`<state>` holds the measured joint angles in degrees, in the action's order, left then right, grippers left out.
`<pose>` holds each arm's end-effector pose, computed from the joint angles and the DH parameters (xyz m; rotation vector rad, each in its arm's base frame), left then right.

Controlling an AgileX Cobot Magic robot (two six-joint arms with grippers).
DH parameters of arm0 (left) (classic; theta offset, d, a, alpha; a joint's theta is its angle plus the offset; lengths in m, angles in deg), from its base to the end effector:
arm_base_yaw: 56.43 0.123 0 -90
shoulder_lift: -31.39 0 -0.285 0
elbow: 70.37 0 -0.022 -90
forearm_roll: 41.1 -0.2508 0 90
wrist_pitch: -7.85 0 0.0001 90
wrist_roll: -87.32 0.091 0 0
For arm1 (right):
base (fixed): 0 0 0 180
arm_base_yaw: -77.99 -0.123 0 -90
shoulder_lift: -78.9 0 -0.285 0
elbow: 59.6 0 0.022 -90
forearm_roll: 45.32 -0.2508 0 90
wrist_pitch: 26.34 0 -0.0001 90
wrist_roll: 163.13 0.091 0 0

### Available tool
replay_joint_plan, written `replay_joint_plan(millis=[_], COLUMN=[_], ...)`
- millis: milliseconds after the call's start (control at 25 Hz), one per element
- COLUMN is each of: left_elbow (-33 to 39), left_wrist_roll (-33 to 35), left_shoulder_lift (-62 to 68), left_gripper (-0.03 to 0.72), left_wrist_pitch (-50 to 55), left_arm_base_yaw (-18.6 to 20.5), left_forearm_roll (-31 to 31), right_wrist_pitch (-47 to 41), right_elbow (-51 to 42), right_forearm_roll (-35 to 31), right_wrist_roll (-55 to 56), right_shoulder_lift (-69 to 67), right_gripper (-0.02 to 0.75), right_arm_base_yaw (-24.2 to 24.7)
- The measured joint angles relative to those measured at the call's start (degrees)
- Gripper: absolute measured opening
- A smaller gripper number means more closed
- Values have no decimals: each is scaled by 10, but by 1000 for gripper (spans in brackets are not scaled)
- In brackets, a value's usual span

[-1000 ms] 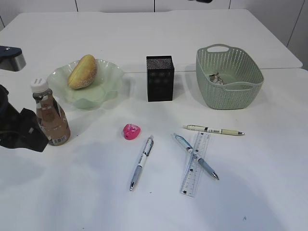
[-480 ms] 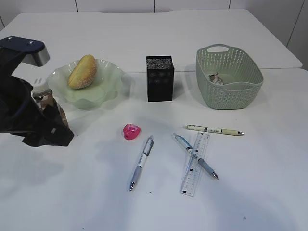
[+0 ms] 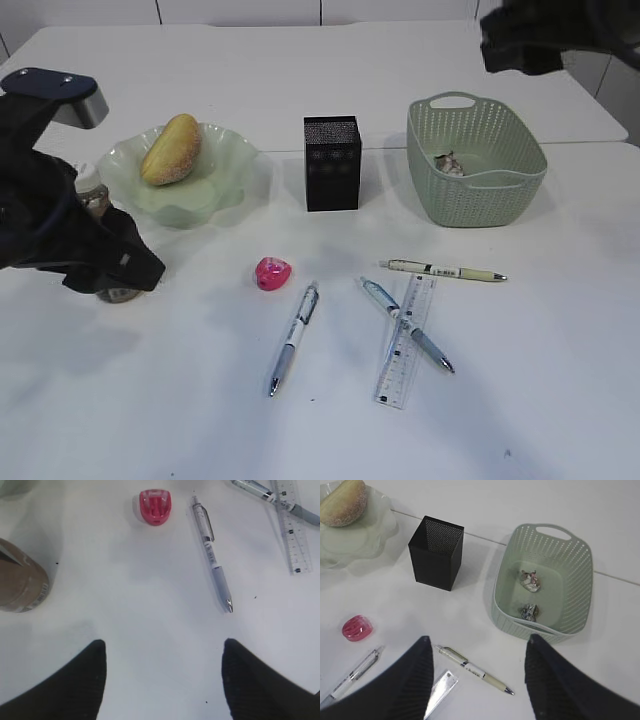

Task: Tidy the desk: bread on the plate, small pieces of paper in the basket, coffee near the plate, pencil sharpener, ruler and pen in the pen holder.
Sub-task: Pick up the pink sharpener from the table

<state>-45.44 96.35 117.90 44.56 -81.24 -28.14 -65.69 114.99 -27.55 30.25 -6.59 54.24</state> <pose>0.2423 -0.1255 0.2602 0.5764 2.5330 -0.3424 0.2800 0.1039 0.3691 -0.3676 2.2038 0.0012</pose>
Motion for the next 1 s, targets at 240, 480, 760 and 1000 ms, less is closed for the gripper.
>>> replay_joint_plan(millis=[240,480,760,1000], left_elbow=[-1,-56,-162,-271], left_wrist_roll=[0,11,11,-45], left_shoulder_lift=[30,72,174,282], left_gripper=[510,510,510,510], left_wrist_pitch=[-13,-18,19,95], left_arm_base_yaw=[0,0,-16,-44], left_forearm_roll=[4,6,6,-25], right_wrist_pitch=[6,8,24,27], right_elbow=[-61,-101,-172,-193], right_forearm_roll=[-1,-1,1,18], right_wrist_roll=[0,-1,-2,-2], right_shoulder_lift=[61,100,151,171], right_gripper=[460,460,460,460], right_arm_base_yaw=[0,0,0,0])
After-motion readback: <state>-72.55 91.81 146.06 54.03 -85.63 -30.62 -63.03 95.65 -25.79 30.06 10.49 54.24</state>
